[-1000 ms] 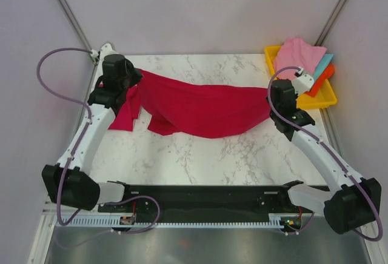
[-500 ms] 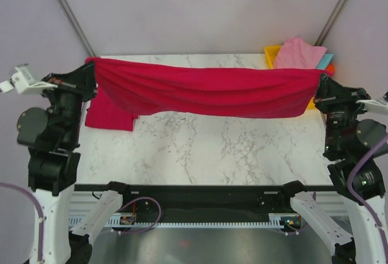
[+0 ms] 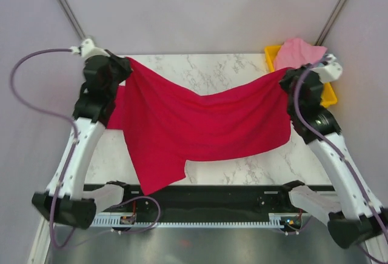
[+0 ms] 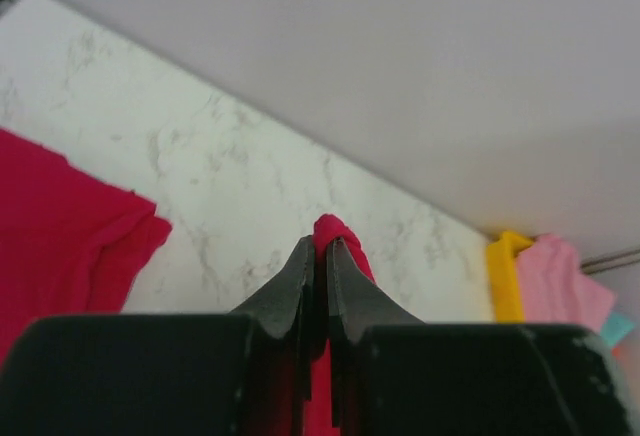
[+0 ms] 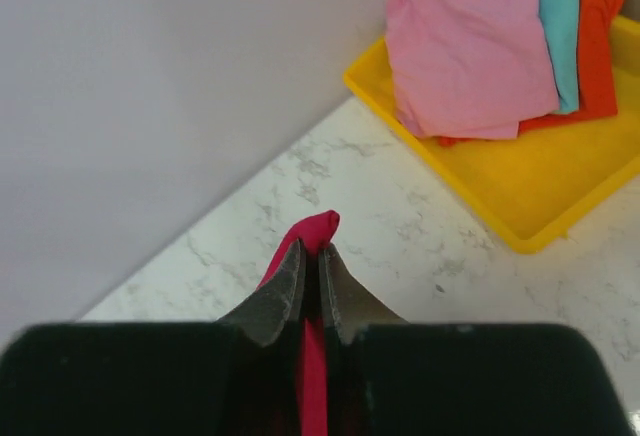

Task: Fold and stack the t-shirts
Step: Flatten the tshirt out

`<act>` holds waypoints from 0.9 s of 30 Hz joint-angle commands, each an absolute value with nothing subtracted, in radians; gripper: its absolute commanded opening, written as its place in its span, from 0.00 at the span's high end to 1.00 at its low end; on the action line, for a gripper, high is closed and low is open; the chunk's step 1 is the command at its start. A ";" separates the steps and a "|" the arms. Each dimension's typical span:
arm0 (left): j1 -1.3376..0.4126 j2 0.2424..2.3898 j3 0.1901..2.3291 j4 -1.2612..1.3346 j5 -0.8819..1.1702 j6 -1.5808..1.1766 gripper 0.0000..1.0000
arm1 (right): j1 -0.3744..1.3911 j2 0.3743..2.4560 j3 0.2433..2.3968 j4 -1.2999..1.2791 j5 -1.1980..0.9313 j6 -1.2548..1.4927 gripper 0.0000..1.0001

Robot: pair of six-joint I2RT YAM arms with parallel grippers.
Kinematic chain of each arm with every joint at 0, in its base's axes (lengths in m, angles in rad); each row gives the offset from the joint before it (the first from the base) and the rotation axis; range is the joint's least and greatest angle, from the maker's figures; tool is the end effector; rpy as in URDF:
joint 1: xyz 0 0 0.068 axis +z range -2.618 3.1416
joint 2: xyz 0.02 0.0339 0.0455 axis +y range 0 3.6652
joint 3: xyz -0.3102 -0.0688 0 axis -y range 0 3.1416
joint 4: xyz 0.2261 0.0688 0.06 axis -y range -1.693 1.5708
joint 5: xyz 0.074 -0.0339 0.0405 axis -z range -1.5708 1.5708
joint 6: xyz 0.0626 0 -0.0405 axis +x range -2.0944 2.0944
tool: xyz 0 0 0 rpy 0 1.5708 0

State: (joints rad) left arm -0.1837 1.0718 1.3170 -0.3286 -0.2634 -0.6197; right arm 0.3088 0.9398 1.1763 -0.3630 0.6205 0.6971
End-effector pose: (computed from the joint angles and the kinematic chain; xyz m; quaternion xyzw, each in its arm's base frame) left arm 0.2097 -0.0224 0.4878 -0.2446 0.6931 -0.1735 0.6555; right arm 0.1699 0.0160 0.4595 0.3359 0.6622 0.1027 0.6619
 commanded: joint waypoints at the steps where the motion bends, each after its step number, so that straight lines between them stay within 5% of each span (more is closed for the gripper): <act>1: -0.147 1.322 1.299 -0.194 -0.287 -0.634 0.86 | 0.295 1.224 1.266 -0.285 0.670 0.736 0.86; 2: -0.134 1.391 1.337 -0.187 -0.267 -0.614 0.67 | 0.285 1.294 1.316 -0.282 0.632 0.703 0.60; 3: -0.118 1.574 1.473 -0.231 -0.168 -0.603 0.35 | 0.281 1.363 1.372 -0.307 0.617 0.689 0.02; 4: -0.082 1.659 1.577 -0.318 -0.110 -0.594 0.01 | 0.276 1.481 1.496 -0.354 0.611 0.687 0.02; 6: -0.066 1.809 1.870 -0.608 -0.081 -0.585 0.00 | 0.273 1.543 1.561 -0.442 0.580 0.689 0.02; 8: -0.072 1.835 1.881 -0.629 -0.101 -0.558 0.00 | 0.273 1.526 1.501 -0.413 0.565 0.716 0.02; 14: -0.074 1.616 1.525 -0.508 -0.186 -0.618 0.01 | 0.272 1.395 1.249 -0.347 0.503 0.761 0.11; 27: -0.152 1.074 0.809 -0.406 -0.017 -0.785 0.12 | 0.273 1.025 0.770 -0.492 0.551 0.848 0.25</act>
